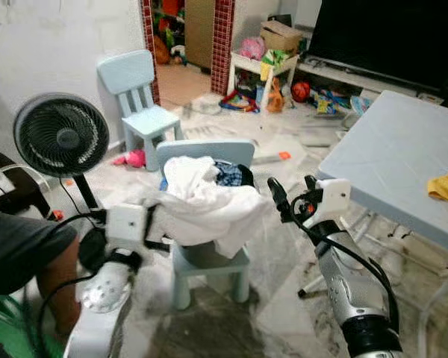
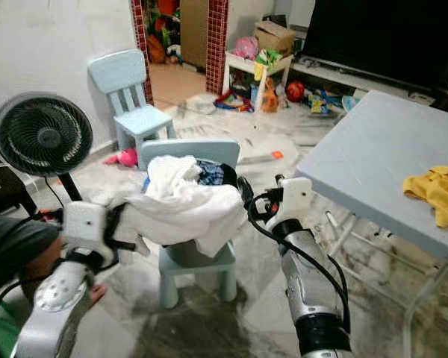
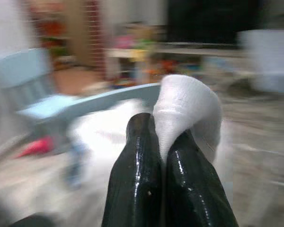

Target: Hang hanger

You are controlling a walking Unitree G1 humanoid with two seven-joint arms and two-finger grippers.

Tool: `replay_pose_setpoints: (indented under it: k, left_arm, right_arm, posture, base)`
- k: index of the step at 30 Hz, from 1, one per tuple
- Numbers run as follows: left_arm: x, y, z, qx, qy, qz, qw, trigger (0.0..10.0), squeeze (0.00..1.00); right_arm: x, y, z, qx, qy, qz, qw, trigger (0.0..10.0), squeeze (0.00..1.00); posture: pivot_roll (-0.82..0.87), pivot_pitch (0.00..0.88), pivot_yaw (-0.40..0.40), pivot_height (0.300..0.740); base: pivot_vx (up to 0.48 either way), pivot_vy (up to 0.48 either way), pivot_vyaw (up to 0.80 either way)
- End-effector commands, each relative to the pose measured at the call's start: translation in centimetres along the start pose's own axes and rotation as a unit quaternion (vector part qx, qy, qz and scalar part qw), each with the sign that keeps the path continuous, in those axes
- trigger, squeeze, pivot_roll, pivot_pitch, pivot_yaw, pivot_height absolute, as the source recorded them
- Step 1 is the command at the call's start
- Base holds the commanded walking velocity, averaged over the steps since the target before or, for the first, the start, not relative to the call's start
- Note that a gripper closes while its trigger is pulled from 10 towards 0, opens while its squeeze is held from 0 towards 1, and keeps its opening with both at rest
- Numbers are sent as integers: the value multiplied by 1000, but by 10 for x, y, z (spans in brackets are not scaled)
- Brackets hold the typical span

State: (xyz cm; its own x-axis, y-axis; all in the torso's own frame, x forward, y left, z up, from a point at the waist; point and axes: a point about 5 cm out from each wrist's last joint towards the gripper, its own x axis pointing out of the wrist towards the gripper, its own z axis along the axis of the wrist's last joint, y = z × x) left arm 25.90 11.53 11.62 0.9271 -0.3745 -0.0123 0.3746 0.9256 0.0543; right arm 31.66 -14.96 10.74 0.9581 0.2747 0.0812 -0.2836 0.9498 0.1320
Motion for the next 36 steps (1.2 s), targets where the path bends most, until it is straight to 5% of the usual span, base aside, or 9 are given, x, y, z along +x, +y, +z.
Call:
replay_pose_setpoints:
  k: [1,5,9,20,36]
  left_arm:
    - [3,-10,9,-11,-8,-40,999,10000,0]
    - [4,-26,12,-55,-1,-83,995,10000,0]
    - [3,-27,9,-58,8,-79,995,10000,0]
    - [-15,20,-10,-70,38,7,997,10000,0]
    - [-14,27,-9,-104,24,24,994,10000,0]
  right_arm:
    - [1,-3,3,-3,-3,-6,1000,10000,0]
    - [1,-3,3,-4,-2,-11,1000,10000,0]
    - [1,-4,3,-4,0,-14,1000,10000,0]
    - [4,-6,1,-8,11,-31,999,10000,0]
    - [5,-8,0,-13,13,-32,999,10000,0]
  posture:
    - [25,0,-46,740]
    - [20,0,-39,740]
    - [19,0,-38,740]
    - [31,0,-45,740]
    - [27,0,-51,740]
  base:
    - [0,0,0]
    - [0,0,0]
    - [0,0,0]
    - [0,0,-284]
    - [0,0,-474]
